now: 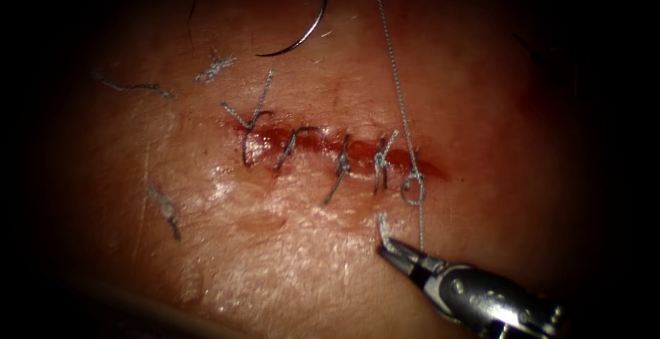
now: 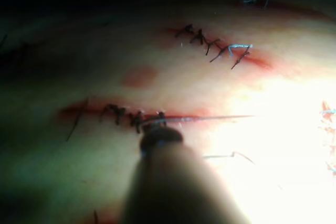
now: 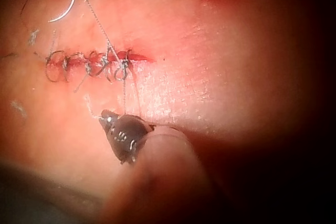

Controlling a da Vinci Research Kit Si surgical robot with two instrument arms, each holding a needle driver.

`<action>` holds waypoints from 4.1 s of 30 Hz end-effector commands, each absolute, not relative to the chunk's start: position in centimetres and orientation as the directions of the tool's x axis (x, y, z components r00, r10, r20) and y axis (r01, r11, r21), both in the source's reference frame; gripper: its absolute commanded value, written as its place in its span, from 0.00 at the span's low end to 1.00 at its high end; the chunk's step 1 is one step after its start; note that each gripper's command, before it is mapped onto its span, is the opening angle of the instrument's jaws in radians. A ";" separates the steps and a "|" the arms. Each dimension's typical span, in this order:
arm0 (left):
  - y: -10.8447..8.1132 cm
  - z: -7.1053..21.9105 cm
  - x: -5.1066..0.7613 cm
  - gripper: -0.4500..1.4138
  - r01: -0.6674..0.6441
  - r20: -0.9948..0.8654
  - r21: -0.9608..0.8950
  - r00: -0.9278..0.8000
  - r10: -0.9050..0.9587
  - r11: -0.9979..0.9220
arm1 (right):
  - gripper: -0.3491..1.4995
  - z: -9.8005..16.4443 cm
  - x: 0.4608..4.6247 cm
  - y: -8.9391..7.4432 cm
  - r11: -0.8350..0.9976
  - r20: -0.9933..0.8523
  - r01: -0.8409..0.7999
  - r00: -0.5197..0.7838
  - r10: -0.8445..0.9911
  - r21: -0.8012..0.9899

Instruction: Wound Closure

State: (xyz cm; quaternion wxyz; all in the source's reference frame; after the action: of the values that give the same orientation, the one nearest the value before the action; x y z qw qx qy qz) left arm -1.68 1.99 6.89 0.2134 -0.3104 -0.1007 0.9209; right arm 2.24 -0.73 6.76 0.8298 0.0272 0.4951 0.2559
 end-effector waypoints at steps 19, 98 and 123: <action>2.8 7.1 -1.81 0.00 -0.420 -0.556 -0.252 -0.675 0.486 -0.872 | 0.00 6.8 2.33 -1.1 0.900 -0.807 -0.315 0.419 0.417 0.302; -0.1 3.2 -1.58 0.00 -0.137 -0.801 -0.269 -0.518 0.300 -0.953 | 0.94 7.3 2.64 0.5 0.771 -0.782 -0.480 0.241 0.575 0.419; 0.0 3.3 -1.52 0.00 -0.137 -0.797 -0.247 -0.534 0.282 -0.959 | 0.96 6.7 2.51 0.7 0.768 -0.836 -0.557 0.219 0.504 0.317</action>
State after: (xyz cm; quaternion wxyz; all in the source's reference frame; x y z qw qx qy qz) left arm -1.46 0.10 3.26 0.1208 -0.4673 -0.0765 0.8725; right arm 2.41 0.77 6.67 0.7761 -0.0295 0.5294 0.3414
